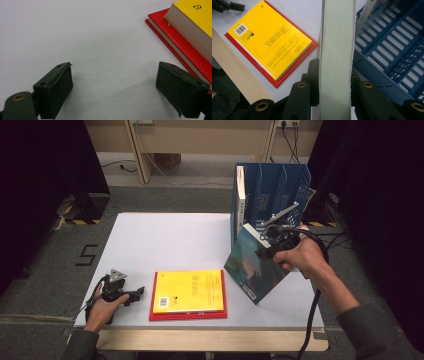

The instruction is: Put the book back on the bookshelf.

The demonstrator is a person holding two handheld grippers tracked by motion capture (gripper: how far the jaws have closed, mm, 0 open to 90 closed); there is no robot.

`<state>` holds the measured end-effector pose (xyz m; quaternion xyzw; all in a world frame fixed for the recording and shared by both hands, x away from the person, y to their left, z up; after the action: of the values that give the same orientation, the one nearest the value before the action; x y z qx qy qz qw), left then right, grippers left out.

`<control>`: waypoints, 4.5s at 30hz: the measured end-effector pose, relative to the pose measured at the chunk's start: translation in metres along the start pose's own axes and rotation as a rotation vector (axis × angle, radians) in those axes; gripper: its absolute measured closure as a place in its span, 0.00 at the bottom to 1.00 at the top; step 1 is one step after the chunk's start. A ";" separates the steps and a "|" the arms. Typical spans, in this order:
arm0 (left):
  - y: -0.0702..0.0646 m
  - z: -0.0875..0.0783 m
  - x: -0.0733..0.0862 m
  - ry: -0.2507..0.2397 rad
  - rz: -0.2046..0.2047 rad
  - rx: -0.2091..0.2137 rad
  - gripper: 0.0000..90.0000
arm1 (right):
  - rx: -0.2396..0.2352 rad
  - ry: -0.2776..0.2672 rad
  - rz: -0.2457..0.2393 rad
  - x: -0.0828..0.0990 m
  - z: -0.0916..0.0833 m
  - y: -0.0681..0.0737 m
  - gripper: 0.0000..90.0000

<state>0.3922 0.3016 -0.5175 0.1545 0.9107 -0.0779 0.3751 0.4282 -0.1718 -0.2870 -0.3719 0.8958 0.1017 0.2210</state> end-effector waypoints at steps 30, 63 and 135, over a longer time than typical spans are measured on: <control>0.000 0.001 0.000 -0.004 0.003 -0.001 0.13 | -0.068 0.058 0.133 -0.009 0.025 -0.007 0.73; 0.000 0.001 0.000 -0.003 0.004 0.003 0.12 | -0.021 -0.005 0.070 0.007 -0.025 -0.013 0.82; 0.001 0.001 0.000 -0.003 0.005 0.022 0.10 | 0.240 -0.174 0.465 -0.103 -0.044 -0.152 0.81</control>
<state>0.3931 0.3023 -0.5184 0.1610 0.9088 -0.0873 0.3748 0.5865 -0.2295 -0.2023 -0.1172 0.9405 0.0742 0.3102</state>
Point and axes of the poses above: each handheld gripper's, and its own axes: z roughly forward along the jaws, x roughly out of its underside, y roughly to its left, the point moved 2 cm from there along z, roughly forward along the jaws, and after that the axes turned 3 degrees about y, right-handed, at the moved point
